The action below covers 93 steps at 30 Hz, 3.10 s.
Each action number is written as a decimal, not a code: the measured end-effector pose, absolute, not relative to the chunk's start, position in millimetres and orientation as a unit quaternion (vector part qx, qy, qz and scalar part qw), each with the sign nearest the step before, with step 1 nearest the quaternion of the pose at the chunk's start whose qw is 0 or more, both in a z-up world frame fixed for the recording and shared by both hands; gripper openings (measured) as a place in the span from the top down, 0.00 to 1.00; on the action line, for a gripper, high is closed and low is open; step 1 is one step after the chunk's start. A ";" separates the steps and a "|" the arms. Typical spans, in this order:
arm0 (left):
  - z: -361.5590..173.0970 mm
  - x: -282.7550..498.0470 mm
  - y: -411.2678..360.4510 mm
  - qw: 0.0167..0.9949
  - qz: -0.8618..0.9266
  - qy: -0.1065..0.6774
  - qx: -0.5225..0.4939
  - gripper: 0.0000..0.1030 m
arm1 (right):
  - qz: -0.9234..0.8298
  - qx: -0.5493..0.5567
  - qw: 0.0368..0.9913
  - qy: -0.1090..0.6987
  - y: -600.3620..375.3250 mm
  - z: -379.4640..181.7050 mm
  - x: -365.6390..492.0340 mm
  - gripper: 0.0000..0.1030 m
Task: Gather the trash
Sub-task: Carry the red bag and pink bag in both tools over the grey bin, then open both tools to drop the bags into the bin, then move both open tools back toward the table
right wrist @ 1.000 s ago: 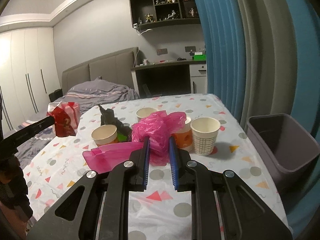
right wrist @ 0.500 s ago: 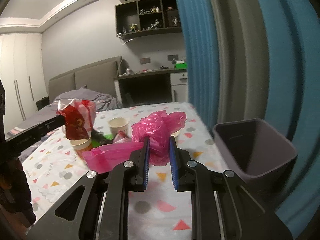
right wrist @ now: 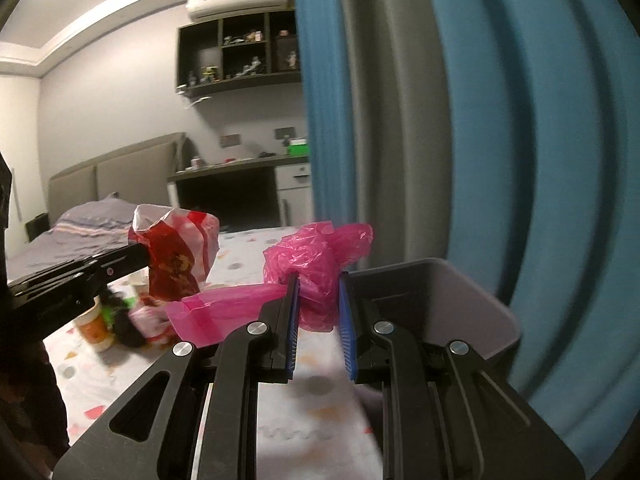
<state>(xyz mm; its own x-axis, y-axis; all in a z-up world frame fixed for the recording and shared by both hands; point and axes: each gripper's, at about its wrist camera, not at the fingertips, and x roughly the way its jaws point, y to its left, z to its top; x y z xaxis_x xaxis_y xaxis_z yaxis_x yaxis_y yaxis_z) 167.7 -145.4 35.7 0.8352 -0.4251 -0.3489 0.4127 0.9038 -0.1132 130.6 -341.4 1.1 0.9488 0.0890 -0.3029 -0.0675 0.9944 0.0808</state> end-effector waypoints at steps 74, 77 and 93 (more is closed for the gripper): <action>-13.7 211.6 -162.7 0.959 -0.157 0.233 -0.026 0.06 | -0.060 0.057 0.985 0.149 -385.1 -17.5 156.5 0.15; -11.5 200.1 -133.6 0.966 -0.117 0.228 -0.033 0.06 | -0.042 0.058 0.986 0.148 -370.0 -14.6 149.6 0.15; -27.9 139.4 16.4 0.971 0.032 0.230 -0.055 0.06 | 0.047 0.042 0.985 0.160 -274.7 -14.8 137.9 0.14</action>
<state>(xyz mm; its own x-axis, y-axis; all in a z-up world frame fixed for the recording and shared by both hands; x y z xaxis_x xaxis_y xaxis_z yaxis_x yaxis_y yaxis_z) 139.4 16.4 -27.9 0.8925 0.0376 -0.4495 -0.0884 0.9918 -0.0927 137.9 -274.7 -14.8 0.9446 0.1061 -0.3107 -0.0794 0.9921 0.0974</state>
